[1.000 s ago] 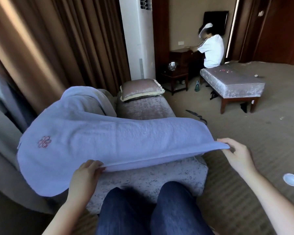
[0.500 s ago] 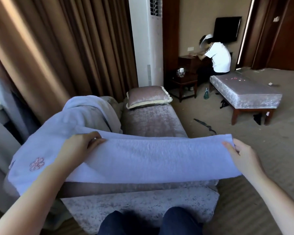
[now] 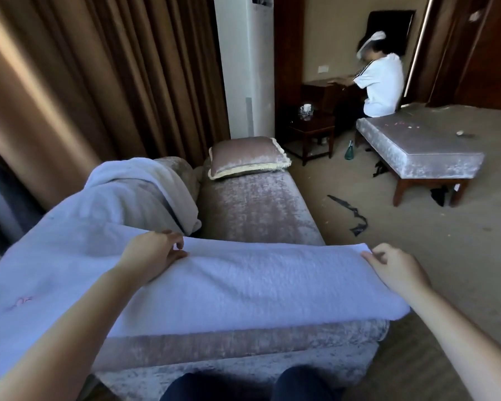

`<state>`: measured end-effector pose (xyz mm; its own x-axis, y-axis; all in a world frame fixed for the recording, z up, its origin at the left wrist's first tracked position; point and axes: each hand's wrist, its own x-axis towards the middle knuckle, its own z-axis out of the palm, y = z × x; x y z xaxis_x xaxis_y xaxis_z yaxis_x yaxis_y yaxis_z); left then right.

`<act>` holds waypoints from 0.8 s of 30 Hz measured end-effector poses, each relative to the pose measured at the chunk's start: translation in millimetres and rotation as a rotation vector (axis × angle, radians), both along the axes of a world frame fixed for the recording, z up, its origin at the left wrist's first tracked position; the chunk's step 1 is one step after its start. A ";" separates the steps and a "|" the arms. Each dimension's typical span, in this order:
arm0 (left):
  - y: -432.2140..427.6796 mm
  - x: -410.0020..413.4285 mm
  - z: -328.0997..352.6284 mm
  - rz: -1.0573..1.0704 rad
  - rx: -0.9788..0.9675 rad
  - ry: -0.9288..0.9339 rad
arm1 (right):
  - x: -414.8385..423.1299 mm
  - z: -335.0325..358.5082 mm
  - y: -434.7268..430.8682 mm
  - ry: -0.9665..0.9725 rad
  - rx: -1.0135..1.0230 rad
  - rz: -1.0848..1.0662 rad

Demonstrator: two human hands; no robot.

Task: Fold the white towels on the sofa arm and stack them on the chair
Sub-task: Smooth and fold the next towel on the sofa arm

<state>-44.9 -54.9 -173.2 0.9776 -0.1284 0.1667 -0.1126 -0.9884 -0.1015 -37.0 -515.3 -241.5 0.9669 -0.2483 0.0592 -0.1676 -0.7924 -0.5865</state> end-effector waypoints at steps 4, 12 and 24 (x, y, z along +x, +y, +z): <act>-19.6 -7.4 -10.6 -0.260 -0.049 -0.351 | -13.6 15.5 9.0 -0.231 -0.222 -0.026; -112.8 -44.8 -51.9 -0.354 -0.172 -0.176 | -31.0 -2.3 65.6 -0.235 -0.195 0.336; -76.8 -88.8 -40.0 -0.418 -0.415 -0.419 | -55.5 12.2 120.0 -0.595 -0.289 0.402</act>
